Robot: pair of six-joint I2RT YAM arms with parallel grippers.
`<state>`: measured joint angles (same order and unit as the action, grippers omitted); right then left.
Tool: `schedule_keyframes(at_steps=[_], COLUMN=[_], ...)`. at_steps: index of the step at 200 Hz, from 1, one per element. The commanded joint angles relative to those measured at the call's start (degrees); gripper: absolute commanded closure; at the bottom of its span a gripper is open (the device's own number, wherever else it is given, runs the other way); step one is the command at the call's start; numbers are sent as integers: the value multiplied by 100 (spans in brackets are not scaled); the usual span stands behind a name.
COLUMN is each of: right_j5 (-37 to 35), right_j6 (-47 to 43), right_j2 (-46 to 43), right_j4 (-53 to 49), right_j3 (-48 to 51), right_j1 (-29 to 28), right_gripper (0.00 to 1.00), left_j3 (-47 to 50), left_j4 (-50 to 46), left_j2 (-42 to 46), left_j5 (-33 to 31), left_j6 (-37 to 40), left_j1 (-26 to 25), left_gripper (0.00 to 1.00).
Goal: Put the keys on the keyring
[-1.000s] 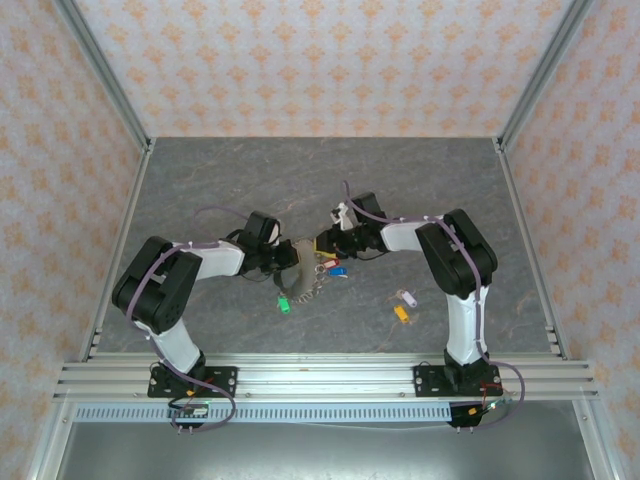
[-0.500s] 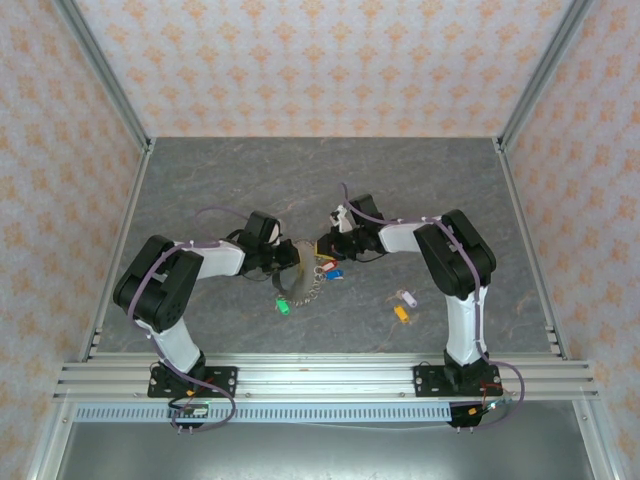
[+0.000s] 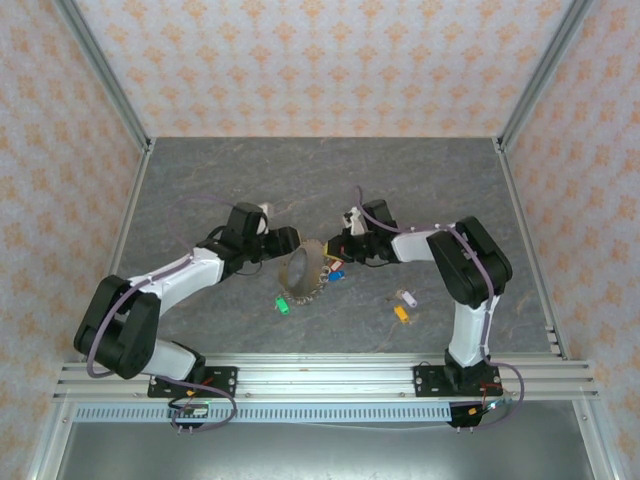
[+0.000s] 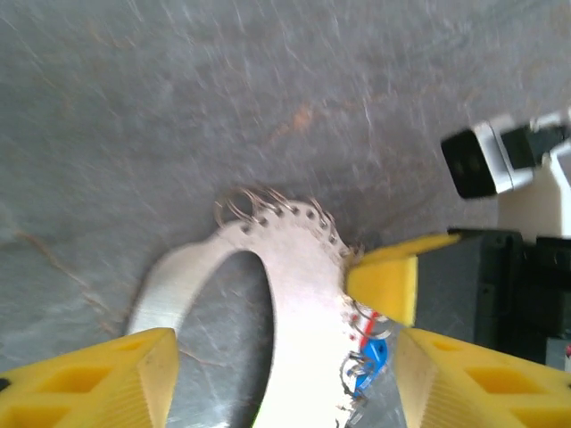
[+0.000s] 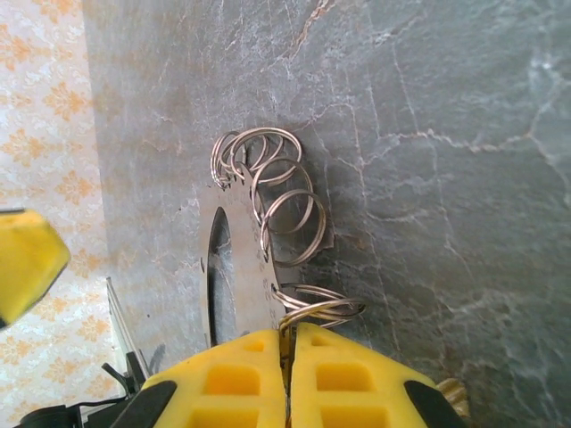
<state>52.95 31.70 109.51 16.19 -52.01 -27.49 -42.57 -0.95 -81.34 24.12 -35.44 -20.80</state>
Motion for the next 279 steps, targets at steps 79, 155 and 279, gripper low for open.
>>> schedule_keyframes(at_steps=[79,155,279], right_j5=[308,336,-367], right_j6=[396,278,77], right_j2=[-558,-586,-1626], right_j4=[1765,1789,1223], right_j3=[620,666,976], right_j1=[17,15,20], right_gripper=[94,94,77], left_j3=[67,-13,-6], left_j4=[153,570,143], left_j2=[-1078,-1223,343], left_j5=[1178,2184,2420], left_j6=[210,309,331], left_j1=[411,414,410], left_gripper=[28,62,100])
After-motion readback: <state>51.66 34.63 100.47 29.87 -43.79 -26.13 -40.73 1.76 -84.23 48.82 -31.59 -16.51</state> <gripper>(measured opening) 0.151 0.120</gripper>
